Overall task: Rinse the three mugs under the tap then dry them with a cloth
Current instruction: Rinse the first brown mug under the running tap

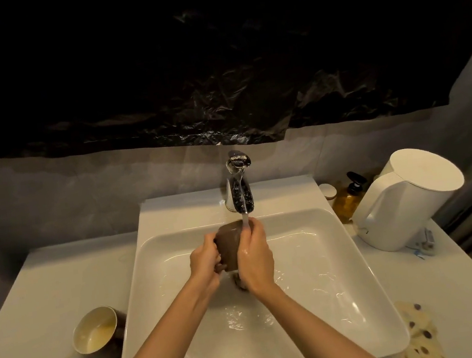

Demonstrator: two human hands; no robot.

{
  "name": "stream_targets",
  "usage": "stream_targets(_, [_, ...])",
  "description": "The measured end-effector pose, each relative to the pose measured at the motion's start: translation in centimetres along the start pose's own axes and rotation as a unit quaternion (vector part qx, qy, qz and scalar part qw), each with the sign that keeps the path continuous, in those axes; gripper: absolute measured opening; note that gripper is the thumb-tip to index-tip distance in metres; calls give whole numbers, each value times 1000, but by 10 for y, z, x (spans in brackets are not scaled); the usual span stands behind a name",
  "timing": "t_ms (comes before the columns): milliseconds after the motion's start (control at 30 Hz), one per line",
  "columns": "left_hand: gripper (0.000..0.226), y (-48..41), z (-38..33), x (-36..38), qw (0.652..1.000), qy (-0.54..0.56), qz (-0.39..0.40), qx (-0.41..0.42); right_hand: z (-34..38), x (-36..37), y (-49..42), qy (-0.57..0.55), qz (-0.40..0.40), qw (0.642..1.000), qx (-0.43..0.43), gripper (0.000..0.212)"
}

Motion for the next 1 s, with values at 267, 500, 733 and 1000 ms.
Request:
stream_targets(267, [44,-13,11,2,992,83,74,-59,-22,13,-19,-250,143,943,165,58])
stream_targets(500, [26,0,-6,6,985,-130,51,106,-28,1,-7,-289,103,938,161,52])
stream_targets(733, [42,-9,0,-3,988,-114,-46,98,1,-9,2,-133,36,990,38,48])
stream_targets(1000, [35,-8,2,-14,978,-159,-41,131,-6,6,-13,-199,125,967,97,47])
Point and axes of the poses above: each hand's wrist, its own y-axis away from the middle knuckle, its own x-axis out of the palm, z = x × y, the point moved 8 cm from there along -y, towards the middle knuckle, and after that the axes turned 1 degree about y, right-handed, at the moved point
